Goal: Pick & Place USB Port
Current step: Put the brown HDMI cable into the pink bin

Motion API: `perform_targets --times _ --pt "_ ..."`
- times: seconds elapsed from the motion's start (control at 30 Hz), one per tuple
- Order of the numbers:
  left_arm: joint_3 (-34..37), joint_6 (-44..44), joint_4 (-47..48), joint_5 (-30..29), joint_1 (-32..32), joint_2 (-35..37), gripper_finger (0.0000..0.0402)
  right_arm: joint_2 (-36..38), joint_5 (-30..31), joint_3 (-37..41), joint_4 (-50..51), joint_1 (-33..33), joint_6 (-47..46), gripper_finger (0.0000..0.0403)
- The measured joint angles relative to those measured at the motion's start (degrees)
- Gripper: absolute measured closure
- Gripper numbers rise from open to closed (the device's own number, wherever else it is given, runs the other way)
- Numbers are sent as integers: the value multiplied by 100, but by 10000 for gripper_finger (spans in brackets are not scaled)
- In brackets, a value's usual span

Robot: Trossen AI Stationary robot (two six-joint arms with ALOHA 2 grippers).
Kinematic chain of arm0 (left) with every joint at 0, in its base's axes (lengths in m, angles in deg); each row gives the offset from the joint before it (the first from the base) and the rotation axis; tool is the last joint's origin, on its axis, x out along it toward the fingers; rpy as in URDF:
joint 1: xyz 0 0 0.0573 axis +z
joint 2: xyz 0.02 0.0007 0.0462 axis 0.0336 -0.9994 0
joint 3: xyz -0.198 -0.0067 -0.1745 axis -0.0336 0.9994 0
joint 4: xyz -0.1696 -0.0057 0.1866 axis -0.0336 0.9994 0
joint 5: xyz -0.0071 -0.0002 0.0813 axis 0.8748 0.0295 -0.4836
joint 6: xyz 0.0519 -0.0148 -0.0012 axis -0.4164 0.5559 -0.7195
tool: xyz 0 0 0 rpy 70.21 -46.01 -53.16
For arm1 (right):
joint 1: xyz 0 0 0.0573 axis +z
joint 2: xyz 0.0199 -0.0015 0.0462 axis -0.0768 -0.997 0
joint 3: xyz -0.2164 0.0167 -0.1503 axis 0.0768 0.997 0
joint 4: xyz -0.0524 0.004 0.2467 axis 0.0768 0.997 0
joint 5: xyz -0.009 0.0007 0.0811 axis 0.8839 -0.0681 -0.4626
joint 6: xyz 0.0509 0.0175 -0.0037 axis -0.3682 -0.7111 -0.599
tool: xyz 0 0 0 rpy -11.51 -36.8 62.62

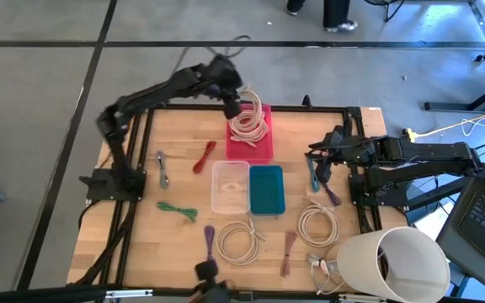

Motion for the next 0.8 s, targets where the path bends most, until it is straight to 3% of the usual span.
perform_targets --times 0.13,0.3,0.8 --pt "-959 -140 826 -5 -3 -929 360 0 0 0 2 0 2 244" --pt "-1621 -153 1269 -140 -5 -1657 360 0 -27 0 9 -2 -5 244" --pt "-1684 -157 1057 -277 58 -2607 360 -238 -59 0 9 0 -2 244"
